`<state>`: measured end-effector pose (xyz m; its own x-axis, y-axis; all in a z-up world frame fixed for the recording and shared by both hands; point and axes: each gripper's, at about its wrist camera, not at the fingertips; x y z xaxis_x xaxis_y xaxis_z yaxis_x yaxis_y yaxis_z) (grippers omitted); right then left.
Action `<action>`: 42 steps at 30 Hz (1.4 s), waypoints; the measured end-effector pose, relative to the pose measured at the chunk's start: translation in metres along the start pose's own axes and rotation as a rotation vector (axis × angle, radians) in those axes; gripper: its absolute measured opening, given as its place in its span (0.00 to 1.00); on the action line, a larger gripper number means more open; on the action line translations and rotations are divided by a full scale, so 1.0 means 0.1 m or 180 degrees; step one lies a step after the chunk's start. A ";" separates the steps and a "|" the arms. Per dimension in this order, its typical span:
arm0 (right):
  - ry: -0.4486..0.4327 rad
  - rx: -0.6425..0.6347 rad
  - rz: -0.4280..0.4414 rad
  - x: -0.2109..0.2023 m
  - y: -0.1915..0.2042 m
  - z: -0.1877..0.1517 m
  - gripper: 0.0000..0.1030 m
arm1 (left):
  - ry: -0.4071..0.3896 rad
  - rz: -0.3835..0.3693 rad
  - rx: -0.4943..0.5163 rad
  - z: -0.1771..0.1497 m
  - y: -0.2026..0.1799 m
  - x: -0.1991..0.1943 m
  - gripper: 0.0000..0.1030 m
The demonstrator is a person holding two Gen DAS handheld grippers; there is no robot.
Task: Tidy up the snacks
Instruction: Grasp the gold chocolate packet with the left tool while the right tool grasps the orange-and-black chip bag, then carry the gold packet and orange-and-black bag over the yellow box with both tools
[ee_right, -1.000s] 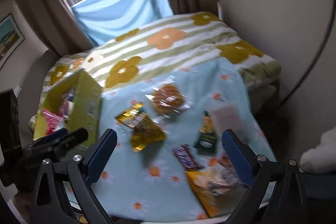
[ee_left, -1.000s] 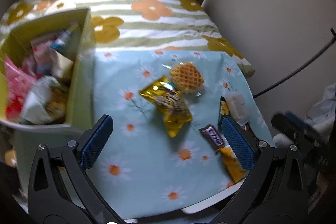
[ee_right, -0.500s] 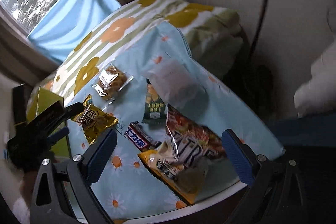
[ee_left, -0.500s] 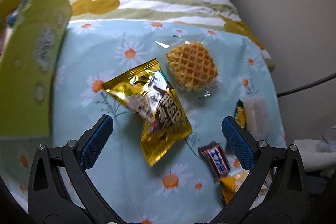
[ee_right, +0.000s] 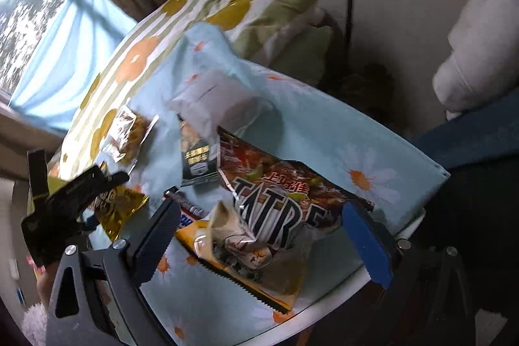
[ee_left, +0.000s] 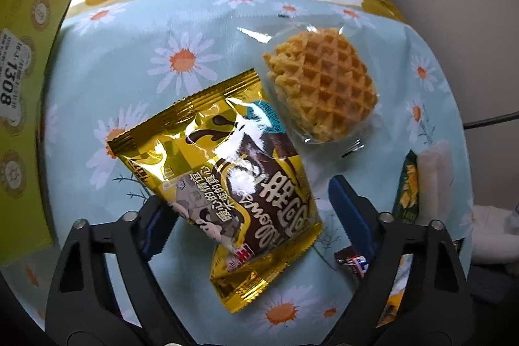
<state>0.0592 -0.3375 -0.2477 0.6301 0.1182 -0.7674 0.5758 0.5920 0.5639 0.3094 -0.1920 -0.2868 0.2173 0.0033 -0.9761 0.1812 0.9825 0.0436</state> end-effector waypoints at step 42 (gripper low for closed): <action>0.0324 -0.0452 0.0371 0.19 0.12 0.05 0.61 | -0.0399 -0.0066 0.0039 -0.30 0.34 -0.55 0.57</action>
<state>0.0804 -0.3323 -0.2537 0.6282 0.2681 -0.7304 0.4183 0.6752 0.6076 0.2747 -0.1537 -0.2376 0.3314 -0.0410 -0.9426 0.1982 0.9798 0.0270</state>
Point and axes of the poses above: each gripper's, at about its wrist camera, not at the fingertips, and x roughly the way its jaws point, y to its left, z to its top, and after that the axes turned 15 degrees about z, right-handed
